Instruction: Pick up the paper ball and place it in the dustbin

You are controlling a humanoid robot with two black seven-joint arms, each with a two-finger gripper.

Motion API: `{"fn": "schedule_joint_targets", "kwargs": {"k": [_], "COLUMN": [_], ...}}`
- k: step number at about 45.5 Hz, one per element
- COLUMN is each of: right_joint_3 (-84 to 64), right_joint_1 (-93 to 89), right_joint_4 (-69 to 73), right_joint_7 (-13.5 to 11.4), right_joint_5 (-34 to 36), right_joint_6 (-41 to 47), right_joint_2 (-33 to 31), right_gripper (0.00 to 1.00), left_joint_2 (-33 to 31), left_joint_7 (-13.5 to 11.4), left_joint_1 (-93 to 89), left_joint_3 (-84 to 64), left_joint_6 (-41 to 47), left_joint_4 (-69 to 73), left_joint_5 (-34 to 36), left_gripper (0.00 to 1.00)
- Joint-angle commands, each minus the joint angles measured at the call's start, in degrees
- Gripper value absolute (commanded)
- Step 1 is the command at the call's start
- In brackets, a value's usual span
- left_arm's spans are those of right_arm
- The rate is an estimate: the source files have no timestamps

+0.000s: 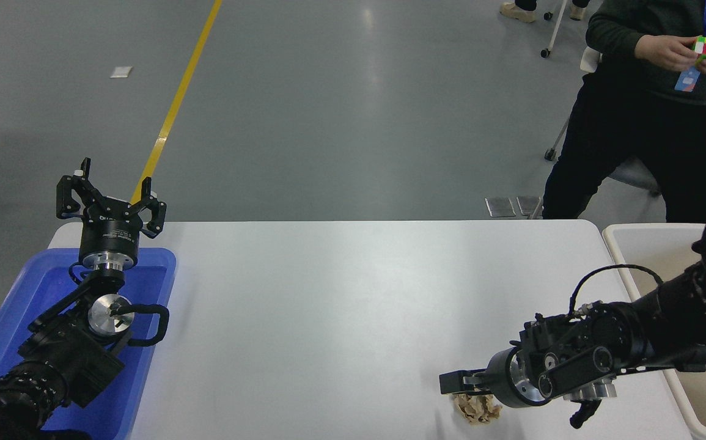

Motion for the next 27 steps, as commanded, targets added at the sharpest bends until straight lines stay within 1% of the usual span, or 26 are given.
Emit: {"fn": "schedule_joint_targets", "kwargs": {"k": [1,3,7,8,10,11,12,14,15,16,18,20,21,22,27], "right_joint_3": [-0.03,-0.03,-0.12,-0.12,-0.12,-0.03,-0.12,-0.12,-0.12,-0.20,-0.20,-0.20,-0.20,-0.20,-0.29], "right_joint_1": [-3.34,-3.69,-4.04,-4.22,-4.48,-4.57,-4.57,-4.57,-4.57,-4.57,-4.57,-4.48,-4.48,-4.31,-3.69], "right_joint_4": [-1.38,-1.73,-2.09,-2.09,-2.17,-2.17,-2.17,-2.17,-2.17,-2.17,-2.17,-2.17,-2.09,-2.09,-1.73], "right_joint_7": [0.00,0.00,0.09,0.09,0.18,0.26,0.27,0.27,0.27,0.27,0.27,0.27,0.27,0.27,1.05], "right_joint_5": [-1.11,-1.20,-1.20,-1.29,-1.20,-1.20,-1.29,-1.38,-1.38,-1.47,-1.73,-1.56,-1.56,-1.56,-1.56], "right_joint_6": [-1.85,-2.46,-2.82,-2.82,-2.99,-3.17,-3.34,-3.87,-4.05,-4.13,-4.31,-4.57,-4.58,-4.66,-4.58], "right_joint_2": [0.37,0.55,0.99,1.08,1.08,1.08,1.08,1.08,1.08,1.08,0.99,0.90,0.81,0.73,0.20], "right_gripper": [1.00,1.00,0.96,0.94,0.88,0.81,0.70,0.42,0.31,0.24,0.15,0.10,0.04,0.00,0.00], "left_joint_2": [0.00,0.00,0.00,0.00,0.00,0.00,0.00,0.00,0.00,0.00,0.00,-0.08,0.00,0.00,0.00], "left_joint_7": [0.03,-0.05,0.03,0.03,0.03,-0.05,-0.05,-0.05,0.03,0.03,0.03,0.03,-0.05,0.03,0.03], "left_joint_1": [0.06,0.06,0.06,-0.03,0.06,0.06,-0.03,0.06,0.06,0.06,-0.03,-0.03,0.06,-0.03,-0.03], "left_joint_3": [0.02,-0.07,0.02,0.02,0.02,0.02,0.02,0.02,0.02,0.02,-0.07,0.02,0.02,0.02,-0.07], "left_joint_6": [-0.03,-0.03,0.06,0.06,0.06,-0.03,0.06,0.06,0.06,-0.03,0.06,0.06,0.06,-0.03,0.06], "left_joint_4": [0.00,0.00,0.00,0.00,0.00,0.00,0.00,0.00,0.00,0.00,0.00,0.00,0.00,0.00,0.00], "left_joint_5": [0.00,0.00,0.00,0.00,0.00,0.00,0.00,0.00,0.00,0.00,0.00,0.00,0.00,0.00,0.00], "left_gripper": [0.99,0.99,0.99,0.99,0.99,0.99,0.99,0.99,0.99,0.99,0.99,0.99,0.99,0.99,0.99]}}
